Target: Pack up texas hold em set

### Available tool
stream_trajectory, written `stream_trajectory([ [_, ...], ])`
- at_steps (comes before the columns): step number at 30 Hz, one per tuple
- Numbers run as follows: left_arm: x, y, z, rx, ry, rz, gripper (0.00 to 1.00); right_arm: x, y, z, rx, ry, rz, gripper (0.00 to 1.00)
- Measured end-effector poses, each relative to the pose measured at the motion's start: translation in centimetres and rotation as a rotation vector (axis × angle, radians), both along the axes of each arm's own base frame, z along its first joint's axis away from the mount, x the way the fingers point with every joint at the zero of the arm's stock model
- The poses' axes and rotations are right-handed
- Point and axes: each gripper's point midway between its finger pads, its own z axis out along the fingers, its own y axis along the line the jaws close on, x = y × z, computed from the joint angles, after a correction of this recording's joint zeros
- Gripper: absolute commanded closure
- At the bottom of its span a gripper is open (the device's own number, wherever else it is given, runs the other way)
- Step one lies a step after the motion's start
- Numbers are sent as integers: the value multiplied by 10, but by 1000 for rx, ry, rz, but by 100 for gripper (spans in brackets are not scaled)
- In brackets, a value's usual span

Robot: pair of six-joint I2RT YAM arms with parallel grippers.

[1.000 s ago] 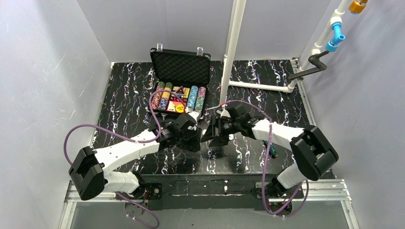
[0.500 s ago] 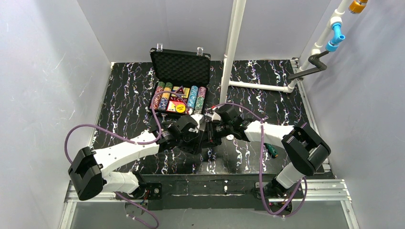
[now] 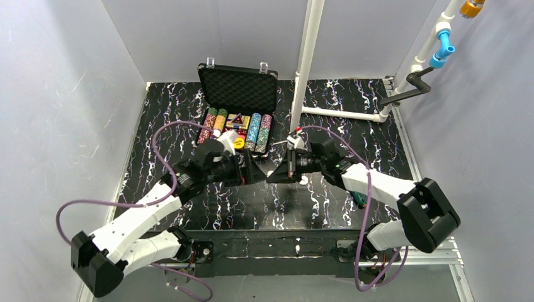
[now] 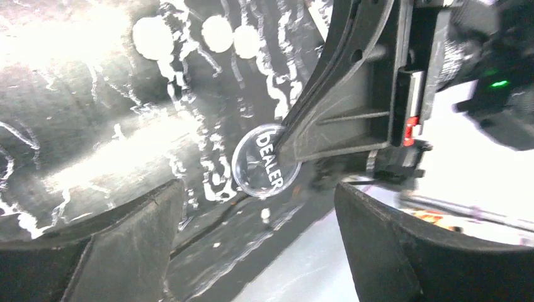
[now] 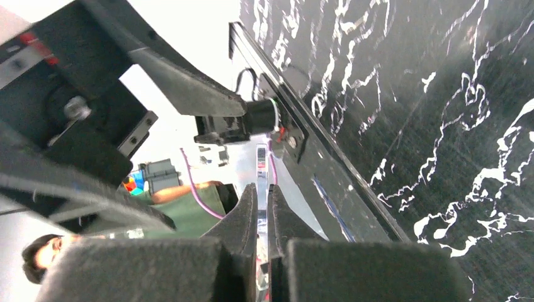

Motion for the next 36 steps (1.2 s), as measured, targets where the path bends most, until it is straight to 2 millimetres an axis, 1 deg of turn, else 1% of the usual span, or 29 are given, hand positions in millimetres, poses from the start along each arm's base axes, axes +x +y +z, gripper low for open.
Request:
stream_trajectory([
  [1,4,1,9,-71,8,27,13,6,-4,8,23,-14,-23,99],
  [3,11,1,20,-198,37,65,17,12,-10,20,59,-38,-48,99],
  [5,12,-4,23,-291,79,67,23,14,-13,32,101,-58,-62,99],
  [8,8,-17,23,-385,149,29,29,14,-16,47,157,-74,-69,99],
  [9,6,-21,24,-407,166,17,33,14,-16,52,175,-81,-71,99],
  [11,4,-27,27,-456,187,-10,47,14,-16,60,204,-88,-71,99],
  [12,3,-29,30,-478,191,-22,52,14,-16,63,214,-89,-71,99],
  [14,2,-34,39,-523,191,-46,59,14,-15,70,242,-95,-69,99],
  [17,2,-39,53,-586,175,-79,67,13,-14,81,282,-105,-60,99],
  [21,0,-41,63,-637,156,-105,83,12,-15,88,322,-109,-59,99],
  [22,0,-42,65,-644,151,-110,85,12,-15,88,326,-107,-60,99],
  [24,0,-42,65,-651,148,-112,86,12,-16,90,342,-107,-59,99],
  [25,0,-42,66,-656,144,-114,82,12,-16,90,348,-108,-60,99],
  [26,0,-41,67,-660,139,-115,76,11,-17,90,358,-108,-61,99],
  [28,-1,-41,68,-668,127,-121,73,9,-18,92,376,-107,-58,99],
  [29,-1,-40,69,-670,126,-117,73,9,-19,92,383,-100,-58,99],
  [30,0,-38,69,-673,120,-113,76,10,-20,91,387,-97,-60,99],
  [32,1,-37,71,-679,112,-108,91,11,-20,92,393,-88,-63,99],
  [33,2,-37,73,-683,107,-107,100,12,-20,92,399,-88,-64,99],
  [34,3,-36,73,-686,104,-104,100,12,-20,94,405,-86,-64,99],
  [35,3,-36,74,-691,109,-100,100,13,-20,95,412,-95,-64,96],
  [36,4,-35,75,-699,109,-95,100,13,-20,96,415,-105,-61,82],
])
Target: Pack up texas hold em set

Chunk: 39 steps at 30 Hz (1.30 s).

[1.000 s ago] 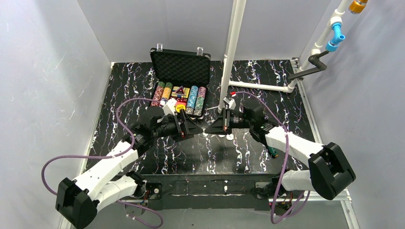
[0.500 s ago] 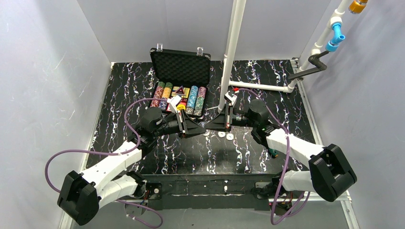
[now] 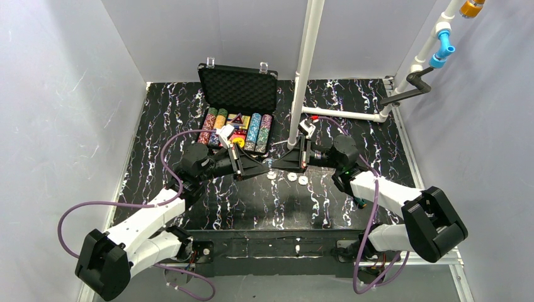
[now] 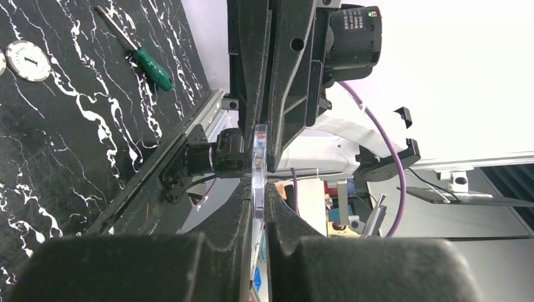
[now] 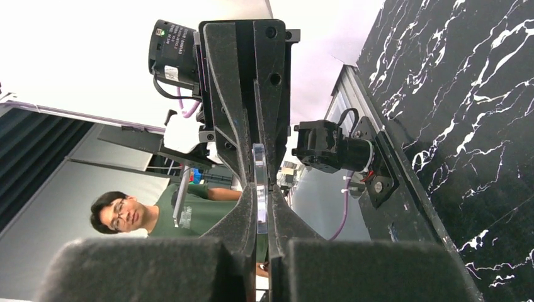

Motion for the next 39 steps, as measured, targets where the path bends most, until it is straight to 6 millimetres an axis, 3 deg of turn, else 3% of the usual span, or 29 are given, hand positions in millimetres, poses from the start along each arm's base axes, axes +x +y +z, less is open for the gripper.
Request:
stream_trajectory([
  [3,2,1,2,-5,-6,7,100,0,0,1,4,-8,1,34],
  [6,8,5,-9,49,3,39,100,4,-3,-13,-62,16,-22,23],
  [9,30,23,-23,172,22,144,100,18,-15,-33,-197,47,-123,21],
  [13,73,62,-28,358,-2,324,100,35,-43,-46,-348,25,-262,23],
  [18,141,104,-42,629,-38,438,100,31,-62,-69,-473,34,-290,24],
  [21,181,124,-65,790,-42,441,100,25,-67,-80,-516,53,-277,25],
  [25,216,145,-109,954,1,389,100,21,-72,-84,-531,53,-280,25],
  [28,228,156,-144,1018,53,340,100,20,-75,-85,-538,50,-284,26],
  [32,235,164,-173,1024,130,315,100,20,-78,-87,-544,55,-287,26],
  [35,236,166,-181,996,179,319,100,19,-79,-88,-547,59,-285,26],
  [39,241,161,-179,937,209,343,100,19,-79,-88,-545,60,-279,27],
])
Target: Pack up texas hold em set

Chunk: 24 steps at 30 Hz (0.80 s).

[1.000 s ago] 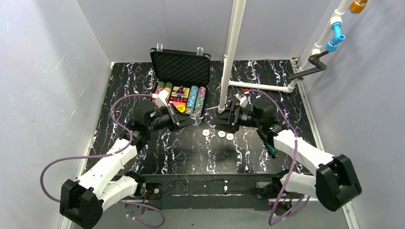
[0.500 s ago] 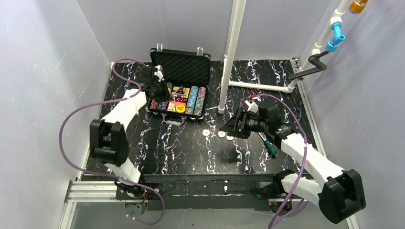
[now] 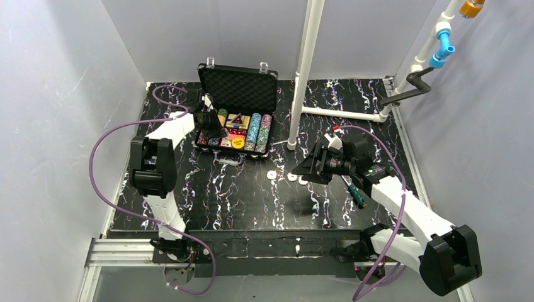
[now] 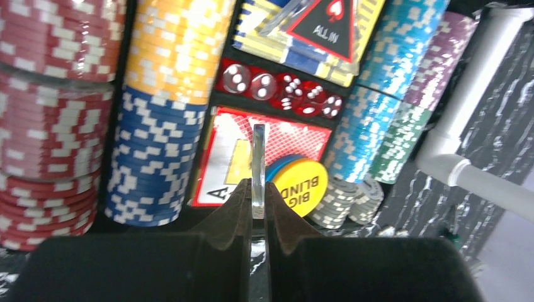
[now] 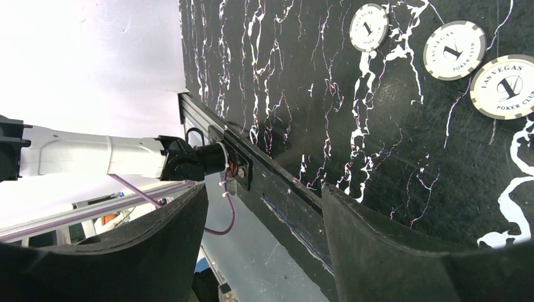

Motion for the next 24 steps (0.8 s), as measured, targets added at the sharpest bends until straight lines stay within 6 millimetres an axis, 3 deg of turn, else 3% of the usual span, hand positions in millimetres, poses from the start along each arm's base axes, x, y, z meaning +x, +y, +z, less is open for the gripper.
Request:
stream_trajectory([
  [4,7,-8,-1,-64,3,27,96,0,0,-3,-3,11,5,27],
  [9,9,-10,-7,-105,32,57,72,-1,0,-4,-7,7,13,27],
  [24,-3,6,-9,-46,76,106,54,-1,0,-8,-18,6,26,27],
])
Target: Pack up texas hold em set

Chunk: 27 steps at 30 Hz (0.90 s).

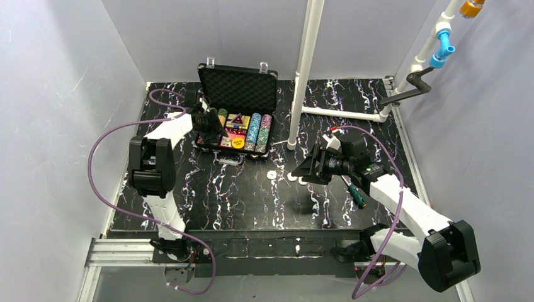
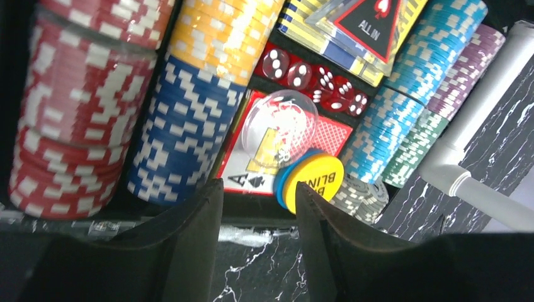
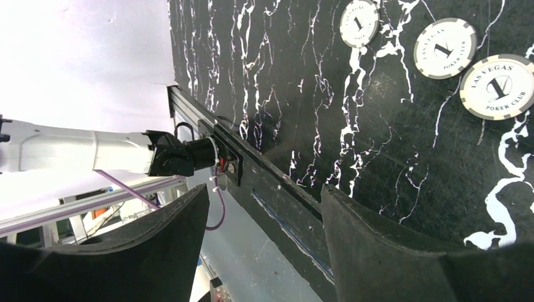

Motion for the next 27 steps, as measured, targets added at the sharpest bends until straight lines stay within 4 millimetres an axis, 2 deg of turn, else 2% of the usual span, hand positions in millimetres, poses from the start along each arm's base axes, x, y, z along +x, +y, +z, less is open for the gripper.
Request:
stream_trajectory([
  [2,-5,4,9,21,-11,0,51,0,-1,-5,-20,-1,8,27],
  [6,-18,7,40,30,-80,-10,45,1,-9,-17,-127,-4,16,25],
  [8,-37,5,53,8,-108,-24,40,4,-13,-24,-206,-22,20,21],
  [10,-58,0,57,-29,-119,-45,35,4,-16,-31,-284,-37,34,20],
  [13,-101,-16,48,-76,-92,-96,32,2,-22,-47,-401,-43,62,20],
  [17,-164,-51,33,-108,-38,-222,31,0,-33,-71,-545,-12,78,22],
  [20,-198,-73,33,-131,-36,-302,31,6,-39,-83,-643,-1,86,27],
  [22,-215,-82,37,-148,-49,-332,31,13,-40,-88,-696,-5,86,30],
  [27,-235,-87,40,-174,-72,-342,31,31,-45,-101,-797,-15,36,32],
])
